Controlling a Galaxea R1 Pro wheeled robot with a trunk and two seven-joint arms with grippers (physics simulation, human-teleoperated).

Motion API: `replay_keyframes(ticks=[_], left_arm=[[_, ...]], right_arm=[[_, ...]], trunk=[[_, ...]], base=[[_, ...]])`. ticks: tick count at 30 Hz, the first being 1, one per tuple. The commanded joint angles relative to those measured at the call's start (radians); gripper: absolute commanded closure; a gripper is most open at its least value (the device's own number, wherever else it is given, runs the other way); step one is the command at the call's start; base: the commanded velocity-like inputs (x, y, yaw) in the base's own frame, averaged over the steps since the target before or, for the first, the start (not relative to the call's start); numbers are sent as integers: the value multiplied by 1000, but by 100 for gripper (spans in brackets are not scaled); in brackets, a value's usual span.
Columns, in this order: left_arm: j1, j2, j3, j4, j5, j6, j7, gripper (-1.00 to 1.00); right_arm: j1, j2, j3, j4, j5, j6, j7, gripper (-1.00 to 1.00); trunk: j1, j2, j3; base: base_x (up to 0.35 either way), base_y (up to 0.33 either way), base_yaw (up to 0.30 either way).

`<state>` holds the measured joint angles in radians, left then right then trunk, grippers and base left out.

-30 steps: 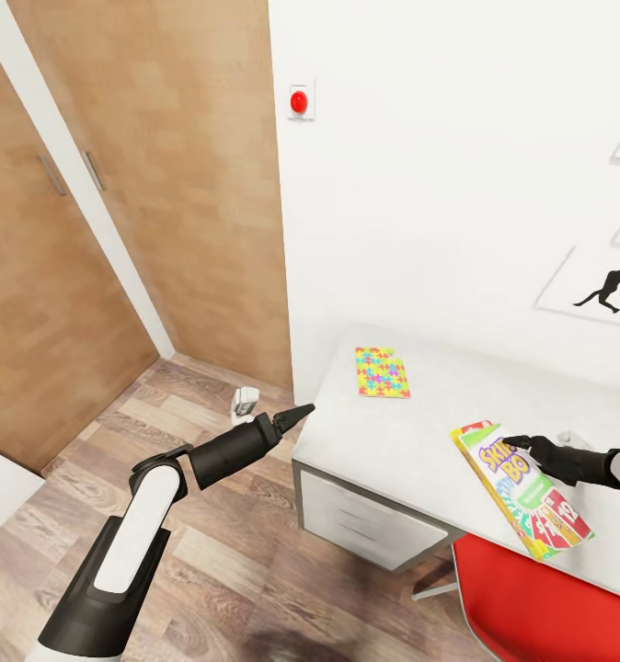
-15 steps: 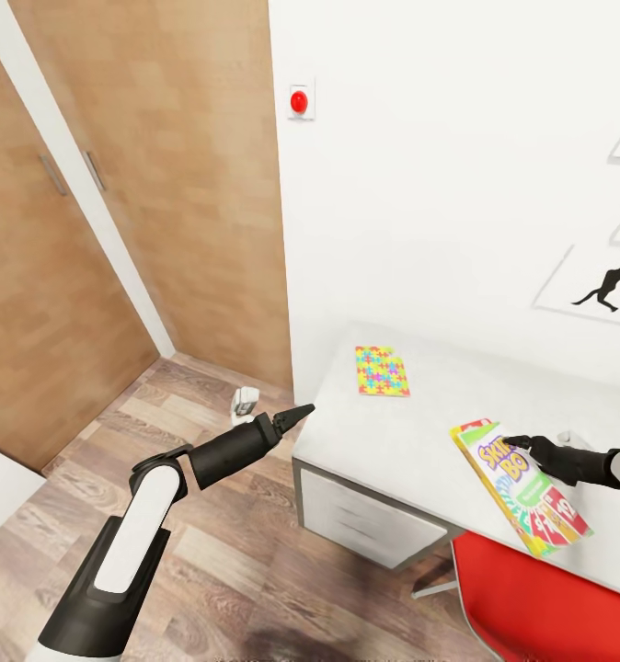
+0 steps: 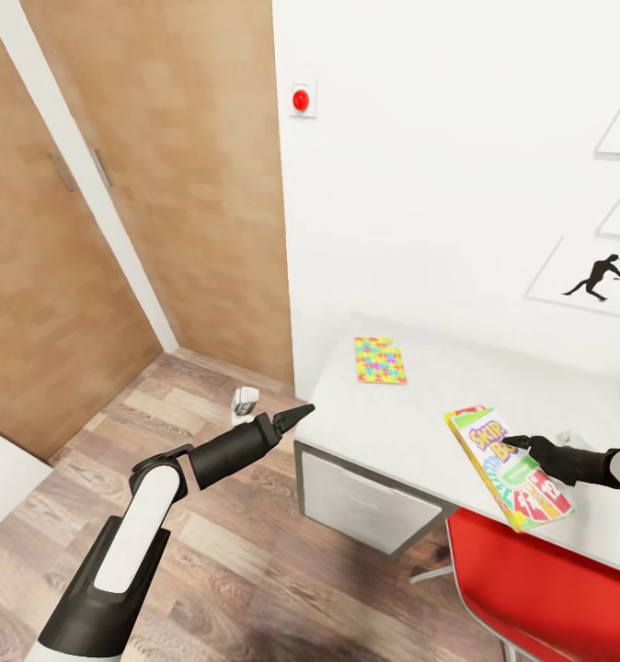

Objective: Put all the toys in the child's room - the three board games (two on the bed and one on the table), the two jigsaw puzzles on the table, and the tennis ball on the table - inside the toy box on the table in the child's room.

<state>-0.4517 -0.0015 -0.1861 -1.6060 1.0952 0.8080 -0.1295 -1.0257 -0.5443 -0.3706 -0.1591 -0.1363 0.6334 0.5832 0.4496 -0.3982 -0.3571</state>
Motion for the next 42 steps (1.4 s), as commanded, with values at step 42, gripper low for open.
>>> replay_keyframes(ticks=[42], left_arm=[[-1, -1, 1, 0, -3, 4, -5, -100]], right_arm=[[-1, 4, 5, 0, -9, 8, -2, -100]], trunk=[[0, -2, -2]], base=[[-20, 0, 51]])
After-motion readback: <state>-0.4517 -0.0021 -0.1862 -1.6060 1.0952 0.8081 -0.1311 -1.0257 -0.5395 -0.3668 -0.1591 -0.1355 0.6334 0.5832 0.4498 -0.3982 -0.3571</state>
